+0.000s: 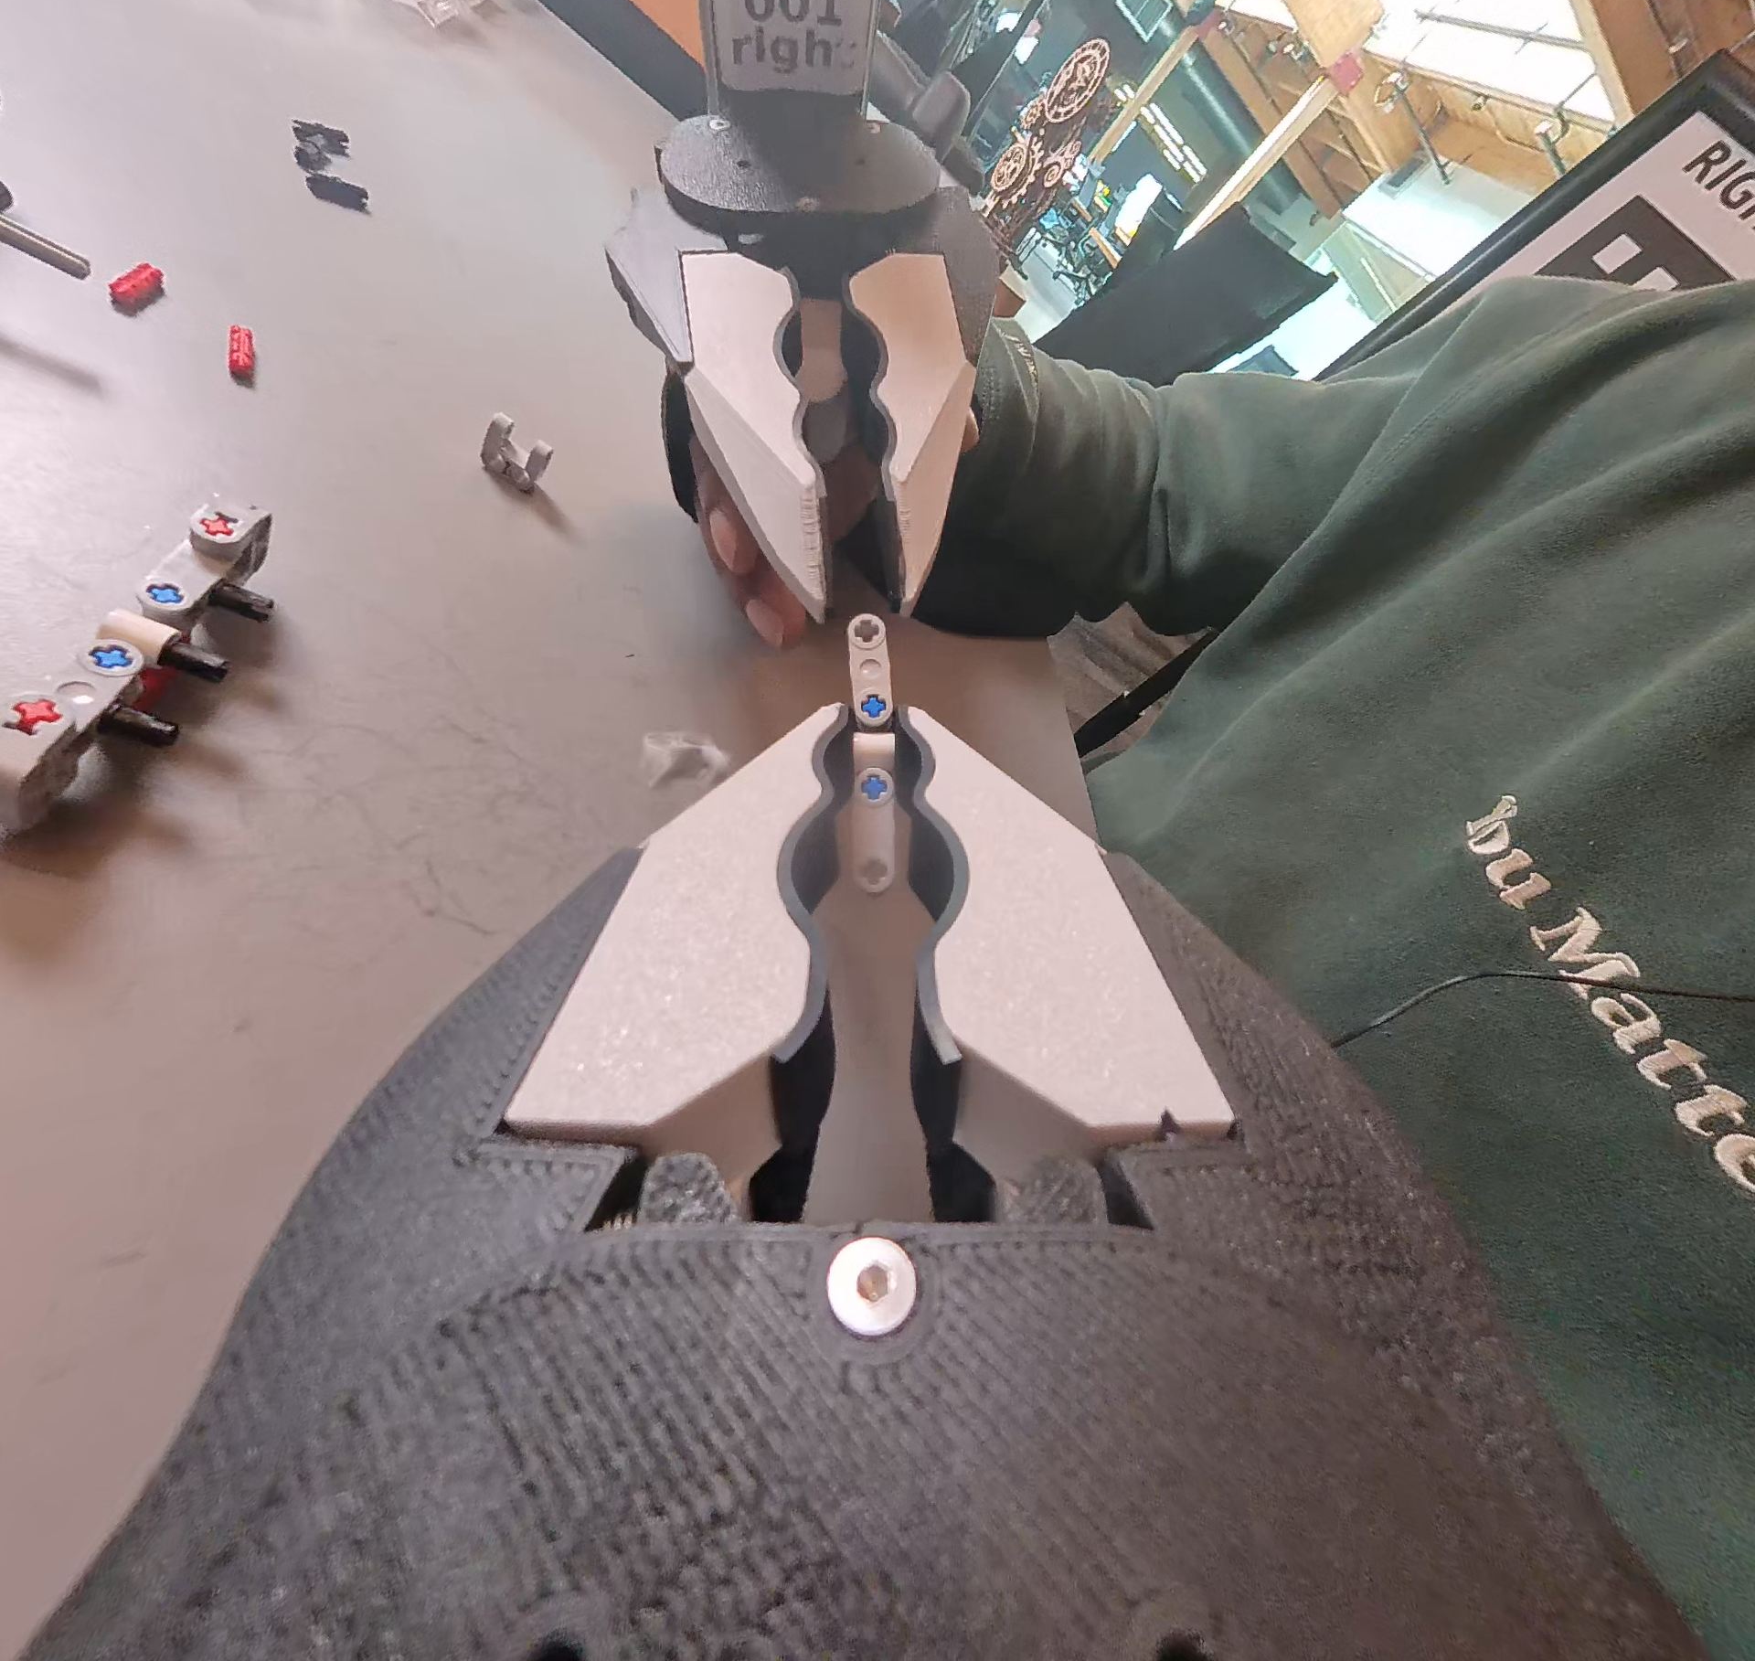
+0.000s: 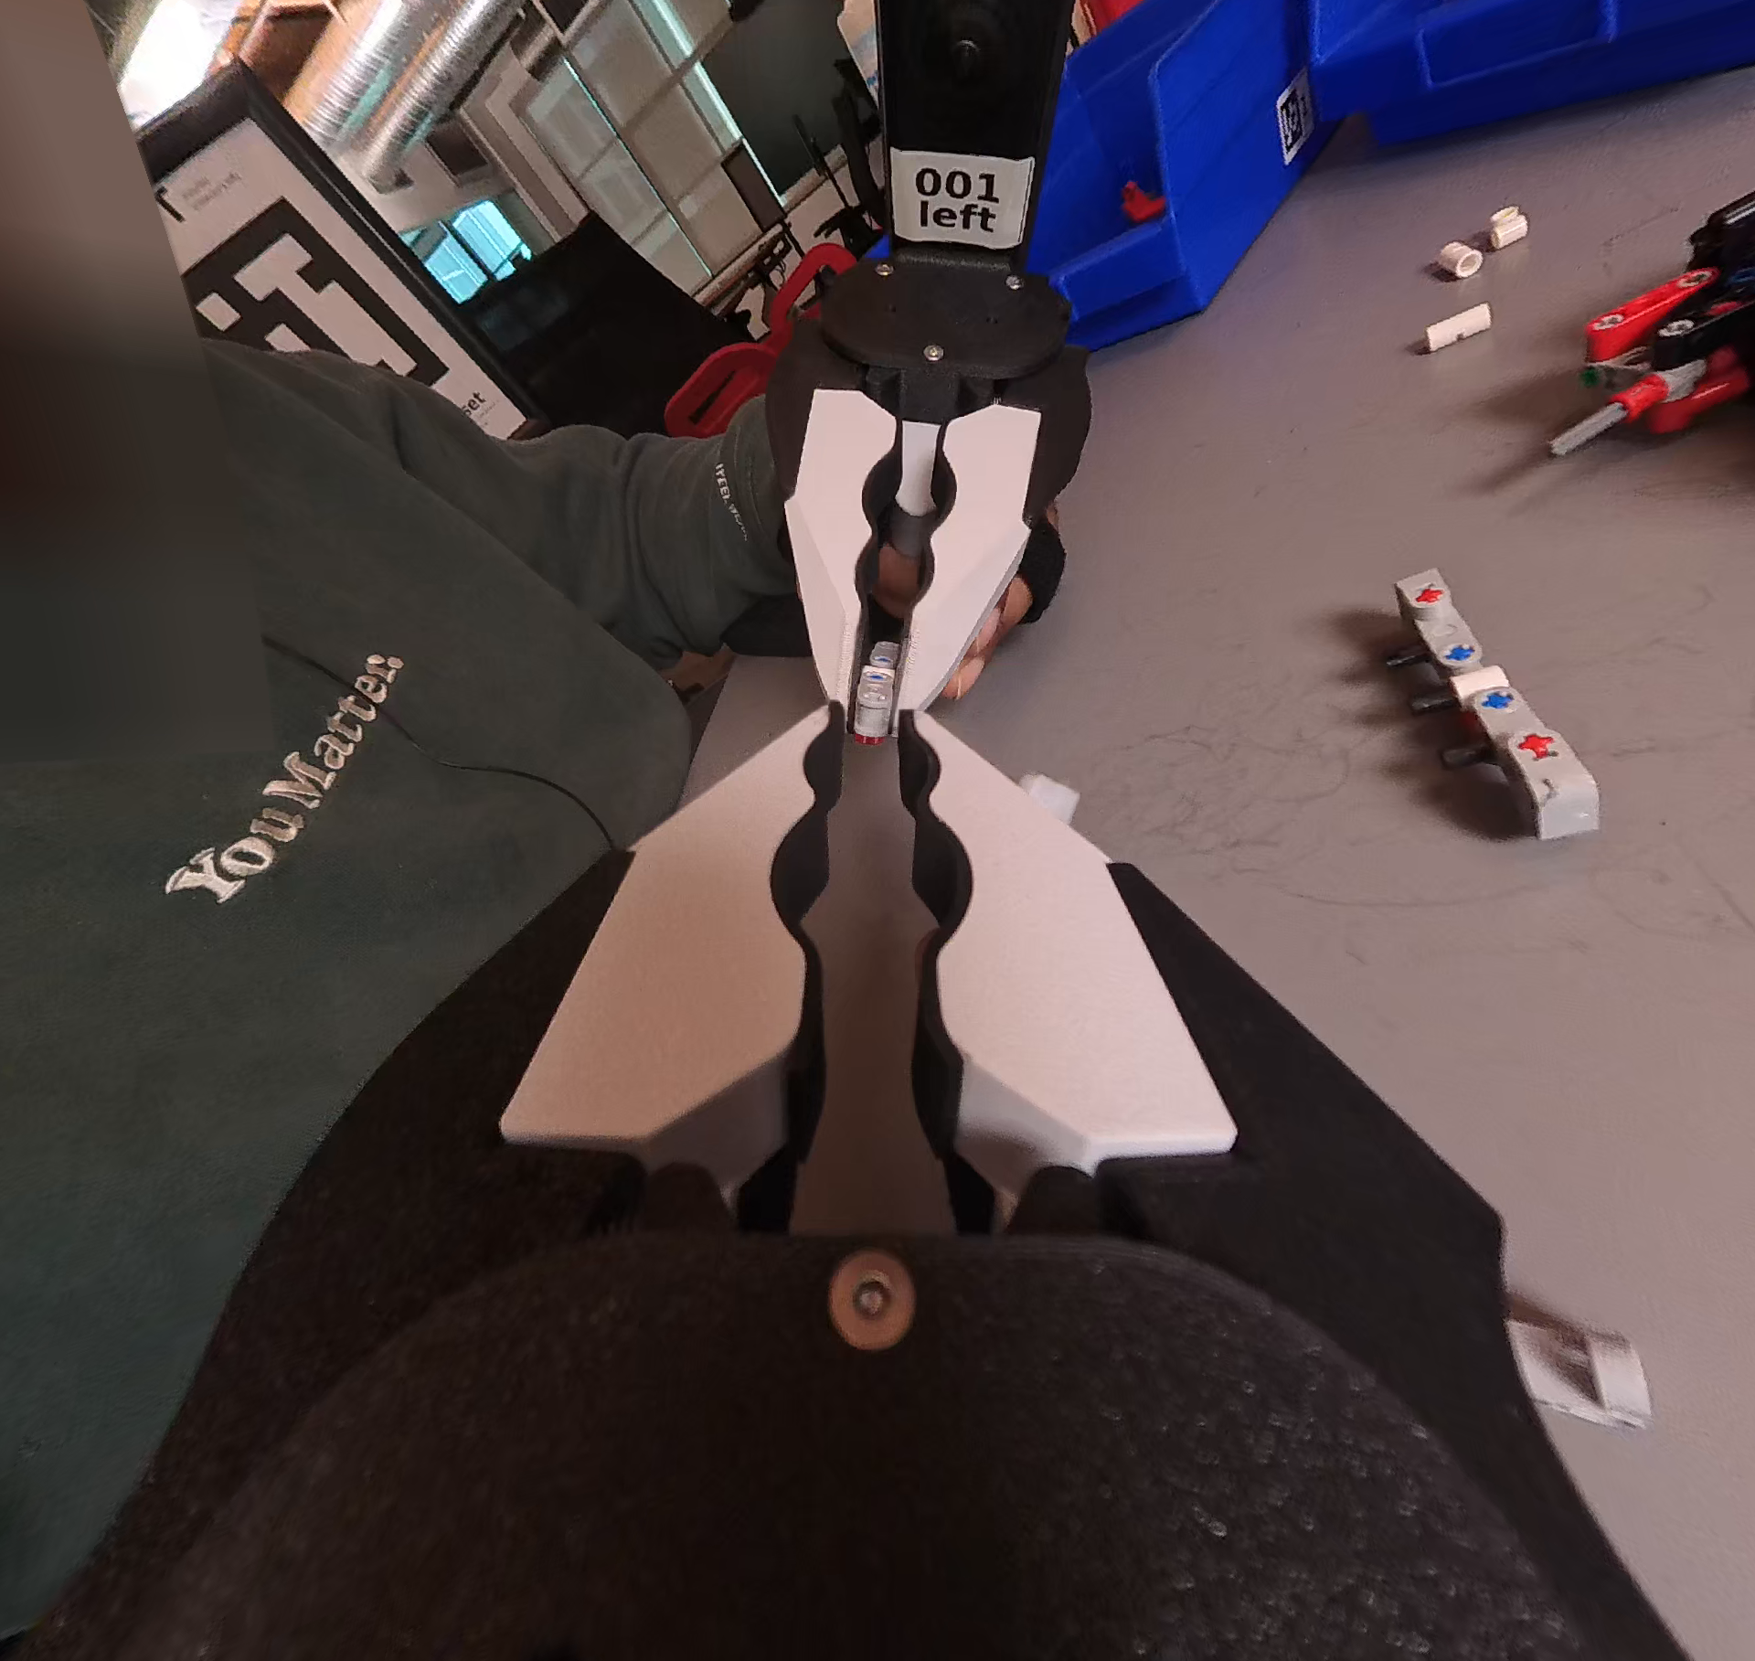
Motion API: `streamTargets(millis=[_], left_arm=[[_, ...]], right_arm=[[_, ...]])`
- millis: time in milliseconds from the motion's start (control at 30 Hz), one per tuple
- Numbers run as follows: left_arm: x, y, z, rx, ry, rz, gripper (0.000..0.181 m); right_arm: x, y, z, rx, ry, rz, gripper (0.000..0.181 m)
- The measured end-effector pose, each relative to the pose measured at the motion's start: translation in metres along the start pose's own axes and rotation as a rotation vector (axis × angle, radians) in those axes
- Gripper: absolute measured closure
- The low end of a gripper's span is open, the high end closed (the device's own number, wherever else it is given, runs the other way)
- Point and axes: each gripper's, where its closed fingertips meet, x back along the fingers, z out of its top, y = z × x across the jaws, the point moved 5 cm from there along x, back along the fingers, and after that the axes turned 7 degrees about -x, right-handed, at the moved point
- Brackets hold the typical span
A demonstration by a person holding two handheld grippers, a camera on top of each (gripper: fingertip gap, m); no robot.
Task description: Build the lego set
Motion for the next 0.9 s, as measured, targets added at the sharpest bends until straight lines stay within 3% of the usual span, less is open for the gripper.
streamTargets(millis=[133, 267, 367, 700, 900], left_arm=[[0.006, -0.01, -0.007, -0.124, -0.114, 0.148, 0.175], [0.024, -0.026, -0.022, -0.408, -0.362, 0.376, 0.176], [0.028, -0.032, -0.032, -0.49, -0.473, 0.421, 0.176], [0.026, -0.035, -0.035, -0.487, -0.484, 0.411, 0.168], [0.028, -0.033, -0.033, -0.478, -0.473, 0.401, 0.161]], right_arm=[[0.005, 0.004, 0.001, 0.019, -0.013, -0.054, 0.172], [0.009, 0.017, -0.002, 0.188, -0.107, -0.289, 0.171], [0.006, 0.025, -0.008, 0.283, -0.187, -0.405, 0.17], [-0.003, 0.041, -0.011, 0.344, -0.303, -0.571, 0.169], [-0.023, 0.042, -0.001, 0.569, -0.435, -0.622, 0.163]])
